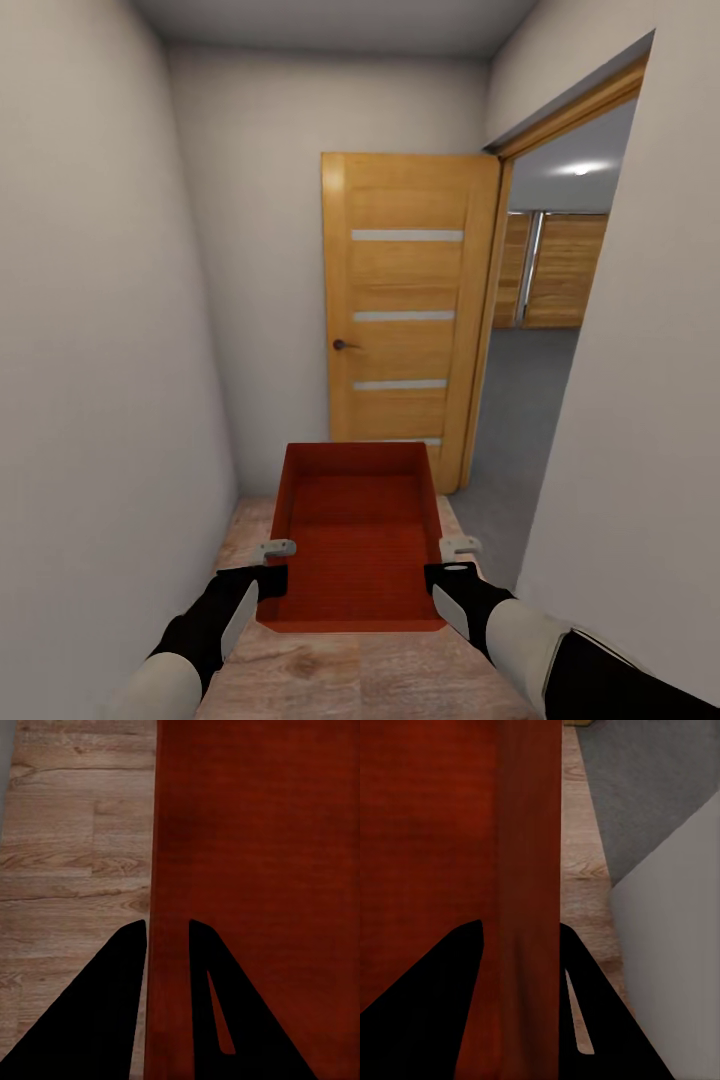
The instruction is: Move the two storage containers from the living room to the garage. In the garage, place one container on the floor and stack the other container on top of it (either order is fine).
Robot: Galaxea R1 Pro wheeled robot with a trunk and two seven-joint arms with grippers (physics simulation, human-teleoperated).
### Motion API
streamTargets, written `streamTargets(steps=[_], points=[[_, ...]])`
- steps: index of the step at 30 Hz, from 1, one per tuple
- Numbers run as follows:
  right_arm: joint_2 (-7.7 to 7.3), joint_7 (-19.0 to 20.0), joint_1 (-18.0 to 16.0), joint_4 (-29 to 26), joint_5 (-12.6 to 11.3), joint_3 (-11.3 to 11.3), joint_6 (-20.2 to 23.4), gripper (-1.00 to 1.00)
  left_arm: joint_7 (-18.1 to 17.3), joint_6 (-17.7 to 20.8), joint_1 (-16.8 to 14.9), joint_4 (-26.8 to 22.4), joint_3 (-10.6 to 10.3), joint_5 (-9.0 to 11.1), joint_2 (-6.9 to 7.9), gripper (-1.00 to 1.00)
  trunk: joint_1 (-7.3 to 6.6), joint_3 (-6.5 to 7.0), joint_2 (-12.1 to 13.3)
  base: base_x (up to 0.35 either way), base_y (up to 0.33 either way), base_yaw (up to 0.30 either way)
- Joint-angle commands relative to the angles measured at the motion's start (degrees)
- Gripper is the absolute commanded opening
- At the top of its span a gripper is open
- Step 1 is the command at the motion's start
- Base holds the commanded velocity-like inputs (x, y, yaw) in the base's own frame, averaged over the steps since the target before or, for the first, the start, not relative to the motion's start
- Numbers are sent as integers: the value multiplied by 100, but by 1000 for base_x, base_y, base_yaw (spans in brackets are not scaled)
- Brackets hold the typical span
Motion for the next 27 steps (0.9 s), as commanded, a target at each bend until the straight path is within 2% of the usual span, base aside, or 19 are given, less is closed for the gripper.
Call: streamTargets(steps=[1,27], points=[[-41,-126,-6,-16,148,-151,33,-100,61,44,4,4,17,-114,3,-100,5,-2,-4,323,0,0],[-41,-126,-6,-16,150,-151,33,-100,61,44,4,4,17,-114,3,-100,5,-2,-4,323,0,0]])
